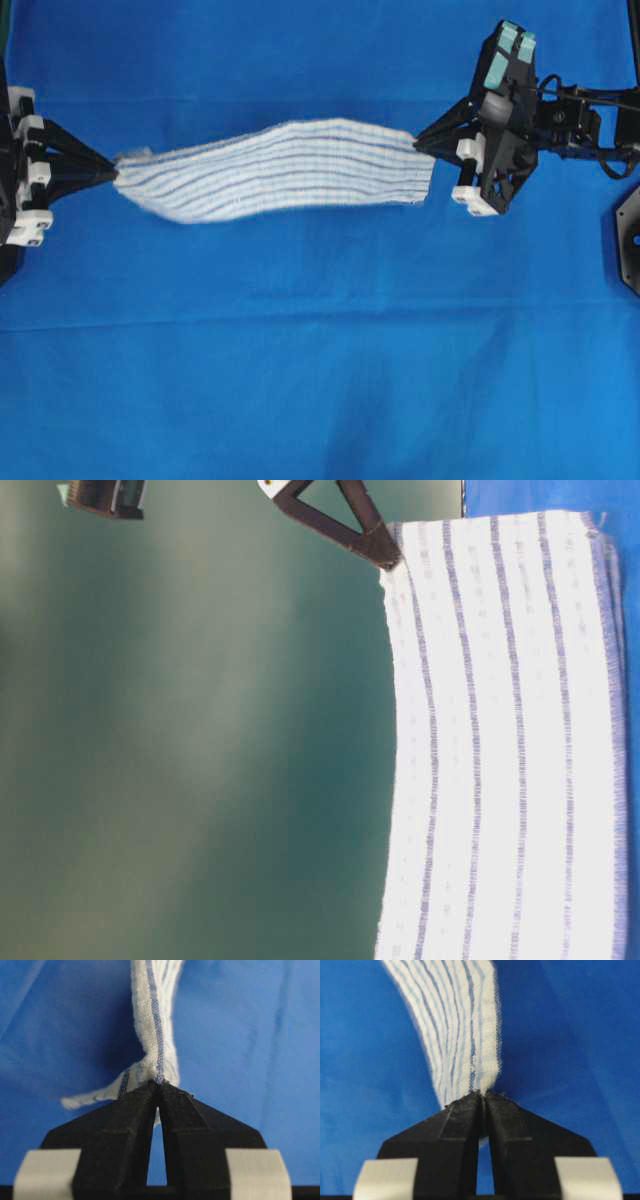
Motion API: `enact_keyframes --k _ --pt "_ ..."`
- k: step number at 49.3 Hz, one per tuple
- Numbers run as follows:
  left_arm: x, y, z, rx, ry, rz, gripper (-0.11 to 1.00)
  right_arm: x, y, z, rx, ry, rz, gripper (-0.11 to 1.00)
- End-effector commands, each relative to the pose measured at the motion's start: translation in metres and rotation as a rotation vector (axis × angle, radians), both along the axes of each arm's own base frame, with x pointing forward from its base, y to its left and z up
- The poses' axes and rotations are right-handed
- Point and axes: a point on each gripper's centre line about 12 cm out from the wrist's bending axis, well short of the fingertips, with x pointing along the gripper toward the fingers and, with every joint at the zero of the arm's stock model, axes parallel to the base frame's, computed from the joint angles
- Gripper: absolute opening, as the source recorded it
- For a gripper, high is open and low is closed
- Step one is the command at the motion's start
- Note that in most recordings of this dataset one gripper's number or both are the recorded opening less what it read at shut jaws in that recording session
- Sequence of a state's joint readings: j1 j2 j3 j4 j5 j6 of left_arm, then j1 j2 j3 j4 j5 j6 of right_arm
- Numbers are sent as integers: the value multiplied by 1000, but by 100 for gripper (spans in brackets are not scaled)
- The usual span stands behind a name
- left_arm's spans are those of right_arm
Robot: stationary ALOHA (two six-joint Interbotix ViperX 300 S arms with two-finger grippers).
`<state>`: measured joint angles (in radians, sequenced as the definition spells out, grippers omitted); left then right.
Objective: Fold the blue towel.
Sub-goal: 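Rotate the held strip vertical and lay it down, release both grippers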
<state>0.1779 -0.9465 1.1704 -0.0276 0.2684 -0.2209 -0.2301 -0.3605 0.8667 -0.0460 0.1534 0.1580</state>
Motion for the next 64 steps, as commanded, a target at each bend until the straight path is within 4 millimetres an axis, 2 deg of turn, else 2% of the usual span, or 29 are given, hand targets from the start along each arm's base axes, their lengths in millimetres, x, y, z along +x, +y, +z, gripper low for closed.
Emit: enact_keyframes --k 1,6,12,32,46,54,64 --pt "4 -1 3 -3 -7 -6 1 5 -2 14 -6 -44 -4 5" --pt "5 -2 2 -12 -8 -10 1 8 -3 14 -8 -47 -4 5" --pt "11 -10 1 -42 -29 -36 1 17 -14 16 -19 -69 -27 5" --pt "56 -57 -3 -84 -164 -228 1 43 -80 26 -102 -87 -138 5" --pt "120 -77 -10 -71 -153 -278 1 49 -106 30 -152 -81 -165 5" --pt "160 -87 -5 -63 -154 -291 1 49 -118 34 -184 -87 -175 5" --pt "197 -102 3 -66 -180 -316 1 48 -132 36 -220 -99 -190 5"
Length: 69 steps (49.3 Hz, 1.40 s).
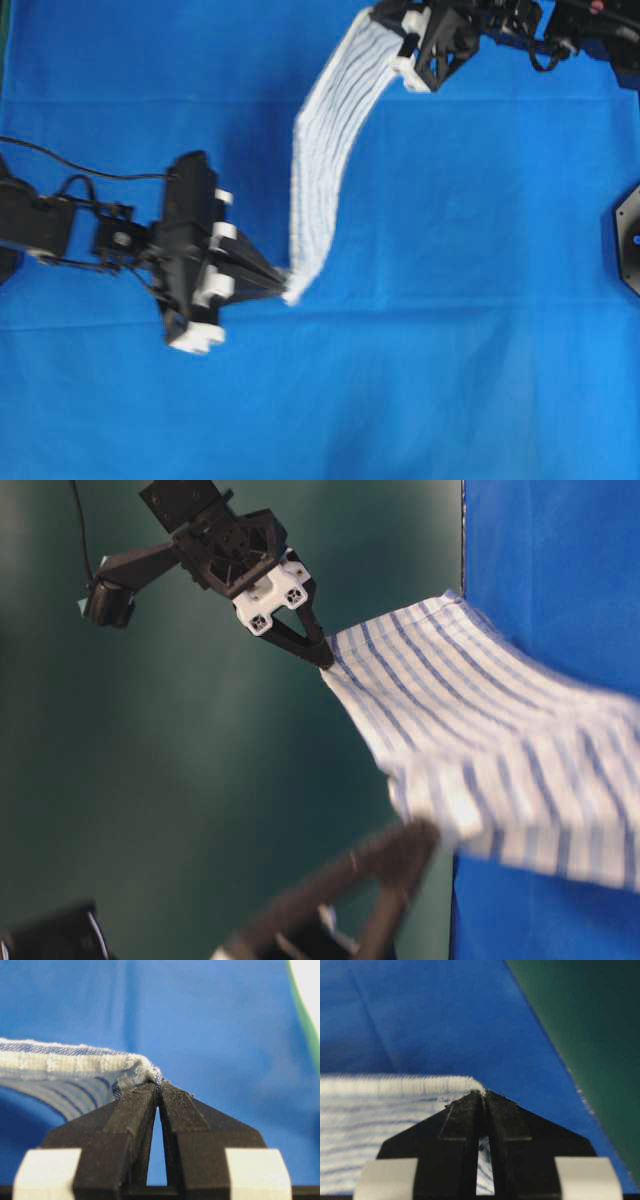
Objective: Fold the blue towel.
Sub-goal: 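Rotate the held strip vertical and lay it down, release both grippers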
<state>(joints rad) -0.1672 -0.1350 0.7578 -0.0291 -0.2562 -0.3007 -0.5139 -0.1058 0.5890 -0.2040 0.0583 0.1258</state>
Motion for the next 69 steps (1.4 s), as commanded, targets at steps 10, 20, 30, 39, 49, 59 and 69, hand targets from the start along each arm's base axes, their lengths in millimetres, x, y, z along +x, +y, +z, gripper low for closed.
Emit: enact_keyframes --k 10,20,30,39,49,59,69 --pt "47 -22 20 -8 -75 -35 1 4 -18 17 -56 -60 -15 5" --pt "77 -23 25 42 -115 -42 1 4 -18 18 -59 -64 -14 5" --pt "113 -21 22 98 -145 -43 1 -2 -14 14 -50 -48 -16 5" --pt "130 -17 14 109 -141 -32 1 -6 -10 9 -39 -33 -13 5" --pt "116 -13 1 116 -103 -31 1 9 -8 -6 -22 -7 11 5" --pt "78 -13 -19 101 -49 -37 1 37 -11 -20 -13 8 37 5" --pt "44 -17 -37 69 16 -45 1 59 -14 -21 -17 2 54 5"
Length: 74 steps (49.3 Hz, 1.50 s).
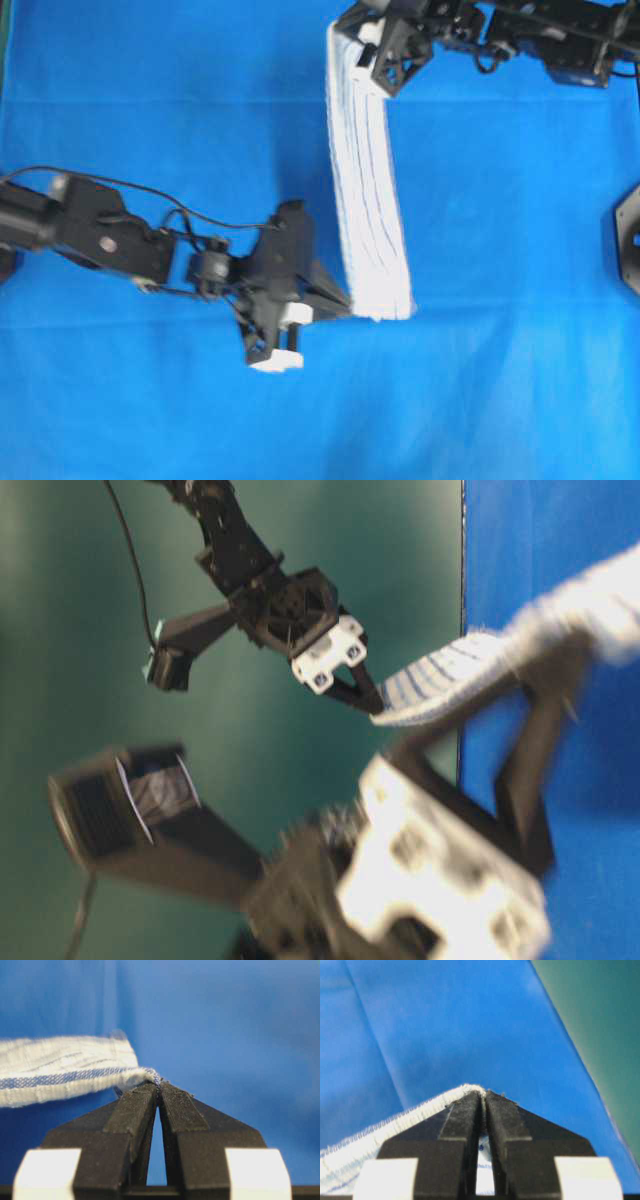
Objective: Fold the blue towel.
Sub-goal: 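Rotate the held strip vertical and lay it down, release both grippers, then move both grippers to the far end of the vertical strip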
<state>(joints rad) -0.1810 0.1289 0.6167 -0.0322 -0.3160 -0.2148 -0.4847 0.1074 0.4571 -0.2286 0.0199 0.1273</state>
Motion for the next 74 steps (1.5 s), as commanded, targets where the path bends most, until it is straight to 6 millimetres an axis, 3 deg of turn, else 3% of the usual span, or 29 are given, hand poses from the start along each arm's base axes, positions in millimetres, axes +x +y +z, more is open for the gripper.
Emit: enact_keyframes --k 1,10,32,37,45,49,64,74 --pt "-9 -3 13 -25 -28 -1 1 12 -2 17 -23 -45 9 5" --pt "-20 -1 6 -34 3 5 1 18 -2 15 -21 -39 15 5" --pt "-22 6 0 -24 48 19 3 17 -4 15 -21 -39 9 6" --pt "-24 7 -1 -23 60 23 15 15 -6 16 -24 -39 5 14" --pt "-34 10 0 -11 126 24 61 7 -7 24 -32 -49 -5 44" --pt "-43 12 2 -1 174 22 78 2 -5 33 -42 -66 -5 49" --pt "-86 26 20 13 256 39 76 -35 16 50 -47 -83 -6 48" --pt "-110 61 35 -4 179 134 76 -65 51 42 -23 -88 33 48"
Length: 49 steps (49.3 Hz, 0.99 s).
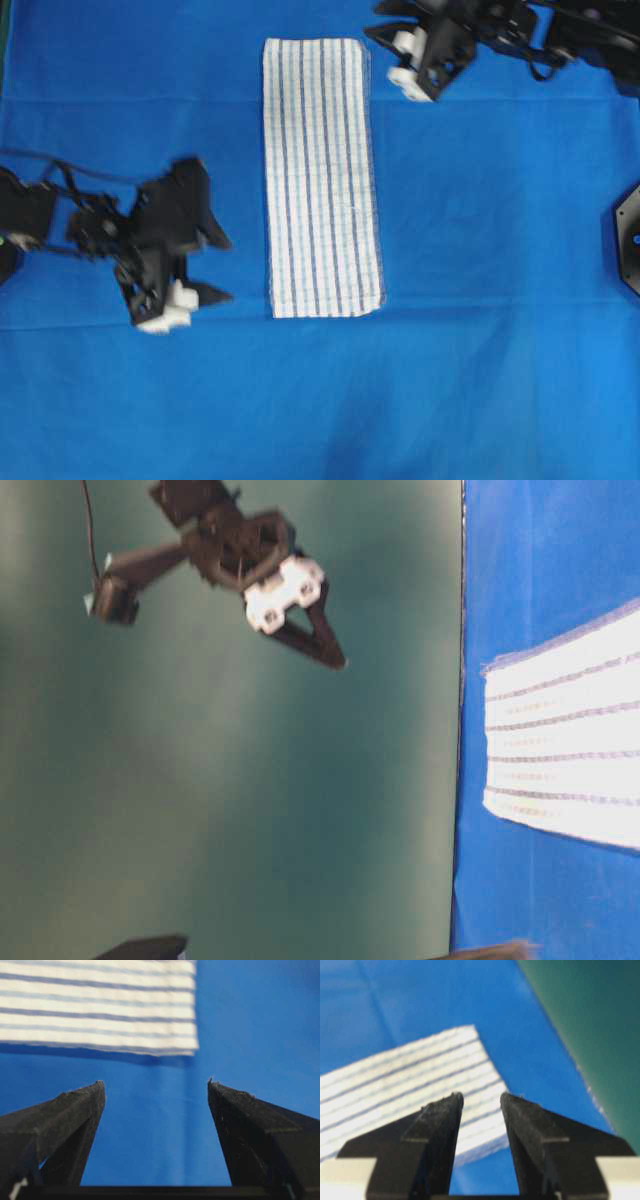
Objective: Fold the blue towel.
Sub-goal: 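Move both grippers to the far end of the vertical strip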
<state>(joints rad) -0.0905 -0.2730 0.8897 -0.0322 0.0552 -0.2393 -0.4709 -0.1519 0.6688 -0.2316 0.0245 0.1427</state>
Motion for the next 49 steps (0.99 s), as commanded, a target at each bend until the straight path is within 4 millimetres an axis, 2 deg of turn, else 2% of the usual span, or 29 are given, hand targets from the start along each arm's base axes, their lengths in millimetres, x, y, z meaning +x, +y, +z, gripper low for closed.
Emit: enact_keyframes --k 1,9,17,24,37,43,49 --pt "-6 18 14 1 -74 54 76 -9 20 11 -10 -47 35 48" --pt "-19 53 23 28 -170 158 76 -23 60 9 5 -68 119 48" --pt "-31 79 31 98 -242 218 76 -32 94 10 15 -91 206 48" --pt "-37 95 33 143 -254 253 76 -36 111 9 24 -97 253 48" --pt "-32 105 29 149 -237 281 76 -32 104 6 25 -83 235 50" --pt "-27 114 25 158 -251 307 76 -31 83 2 22 -72 176 50" --pt "-22 137 20 190 -272 363 76 -26 51 -3 1 -80 102 51"
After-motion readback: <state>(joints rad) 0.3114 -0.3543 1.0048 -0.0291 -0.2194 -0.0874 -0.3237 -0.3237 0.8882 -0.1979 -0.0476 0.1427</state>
